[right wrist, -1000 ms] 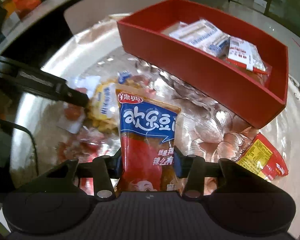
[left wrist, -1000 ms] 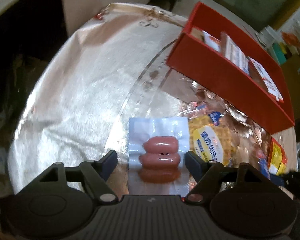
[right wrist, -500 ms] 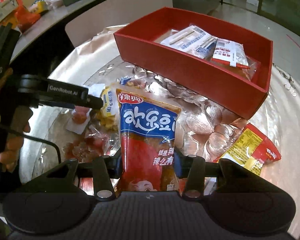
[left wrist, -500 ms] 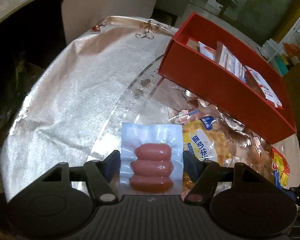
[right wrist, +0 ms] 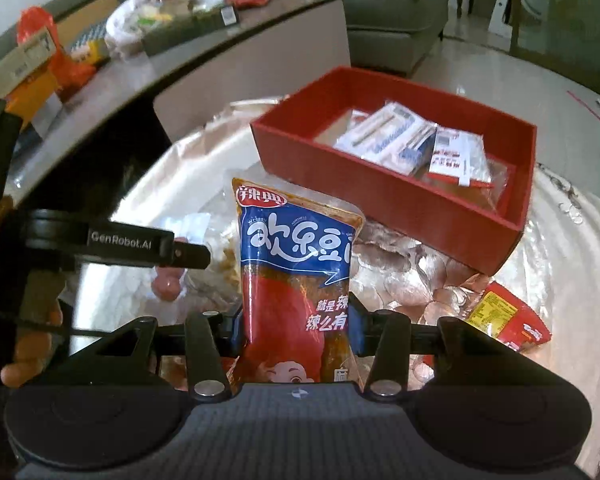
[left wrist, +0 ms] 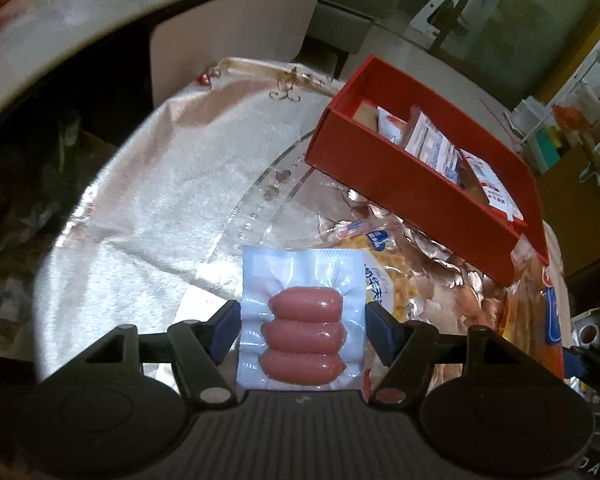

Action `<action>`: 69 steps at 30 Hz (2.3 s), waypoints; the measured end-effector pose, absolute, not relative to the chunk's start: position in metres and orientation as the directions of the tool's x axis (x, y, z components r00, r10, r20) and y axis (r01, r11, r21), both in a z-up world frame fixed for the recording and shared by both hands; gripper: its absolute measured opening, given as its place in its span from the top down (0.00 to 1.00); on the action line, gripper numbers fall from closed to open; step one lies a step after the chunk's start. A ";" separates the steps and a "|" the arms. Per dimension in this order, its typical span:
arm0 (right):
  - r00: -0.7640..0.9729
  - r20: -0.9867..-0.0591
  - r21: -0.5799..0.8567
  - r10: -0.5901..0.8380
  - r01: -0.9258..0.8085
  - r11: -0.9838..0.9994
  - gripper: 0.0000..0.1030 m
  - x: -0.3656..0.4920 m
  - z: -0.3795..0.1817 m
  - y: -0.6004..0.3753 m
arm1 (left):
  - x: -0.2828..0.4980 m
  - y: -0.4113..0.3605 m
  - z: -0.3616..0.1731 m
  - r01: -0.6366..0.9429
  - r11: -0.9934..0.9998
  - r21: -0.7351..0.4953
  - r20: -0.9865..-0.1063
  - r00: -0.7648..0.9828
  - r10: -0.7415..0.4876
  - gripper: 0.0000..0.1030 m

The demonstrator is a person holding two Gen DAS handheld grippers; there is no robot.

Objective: Organize snacks
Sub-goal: 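Carry sausage pack and blue-labelled bag together over the red box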

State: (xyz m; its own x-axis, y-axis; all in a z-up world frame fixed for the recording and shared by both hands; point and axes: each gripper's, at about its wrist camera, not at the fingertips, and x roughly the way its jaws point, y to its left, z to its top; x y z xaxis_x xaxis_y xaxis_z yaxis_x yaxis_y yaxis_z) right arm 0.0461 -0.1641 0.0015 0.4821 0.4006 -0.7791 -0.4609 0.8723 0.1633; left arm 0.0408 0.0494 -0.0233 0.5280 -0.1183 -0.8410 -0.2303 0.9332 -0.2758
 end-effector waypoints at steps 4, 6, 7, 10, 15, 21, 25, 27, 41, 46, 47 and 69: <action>0.506 -0.765 0.164 0.398 -0.444 0.881 0.47 0.037 0.011 -0.169 | 0.041 0.040 0.002 -0.186 0.952 -0.243 -0.820 0.564 -0.100 0.42; 0.522 -0.758 0.168 0.392 -0.425 0.889 0.47 0.037 0.014 -0.175 | 0.045 0.035 0.010 -0.155 0.957 -0.245 -0.793 0.600 -0.106 0.42; 0.527 -0.756 0.171 0.388 -0.414 0.894 0.47 0.039 0.014 -0.177 | 0.049 0.033 0.011 -0.152 0.957 -0.246 -0.787 0.608 -0.106 0.42; 0.543 -0.753 0.168 0.372 -0.387 0.906 0.47 0.048 0.014 -0.183 | 0.064 0.023 0.012 -0.124 0.956 -0.268 -0.787 0.600 -0.142 0.42; 0.558 -0.753 0.158 0.349 -0.362 0.919 0.47 0.068 0.014 -0.187 | 0.084 0.005 0.019 -0.072 0.976 -0.207 -0.762 0.637 -0.115 0.42; 0.576 -0.744 0.153 0.339 -0.348 0.925 0.47 0.088 0.017 -0.188 | 0.110 -0.001 0.021 -0.062 0.977 -0.204 -0.752 0.649 -0.116 0.41; 0.588 -0.737 0.151 0.332 -0.336 0.930 0.47 0.098 0.018 -0.190 | 0.121 -0.007 0.024 -0.046 0.979 -0.200 -0.742 0.659 -0.120 0.41; 0.594 -0.735 0.146 0.326 -0.331 0.932 0.47 0.101 0.019 -0.191 | 0.125 -0.009 0.025 -0.043 0.980 -0.192 -0.738 0.665 -0.116 0.41; 0.636 -0.705 0.153 0.314 -0.296 0.943 0.47 0.132 0.027 -0.197 | 0.150 -0.020 0.033 -0.031 0.989 -0.146 -0.707 0.702 -0.083 0.41; 0.642 -0.700 0.157 0.313 -0.289 0.944 0.47 0.143 0.027 -0.198 | 0.158 -0.024 0.033 -0.029 0.990 -0.135 -0.701 0.709 -0.074 0.41; 0.642 -0.700 0.157 0.314 -0.291 0.944 0.47 0.145 0.027 -0.197 | 0.160 -0.025 0.034 -0.028 0.991 -0.132 -0.700 0.711 -0.073 0.41; 0.618 -0.729 0.153 0.295 -0.272 0.950 0.46 0.178 0.007 -0.190 | 0.196 -0.035 0.015 -0.039 0.995 -0.087 -0.709 0.705 -0.034 0.41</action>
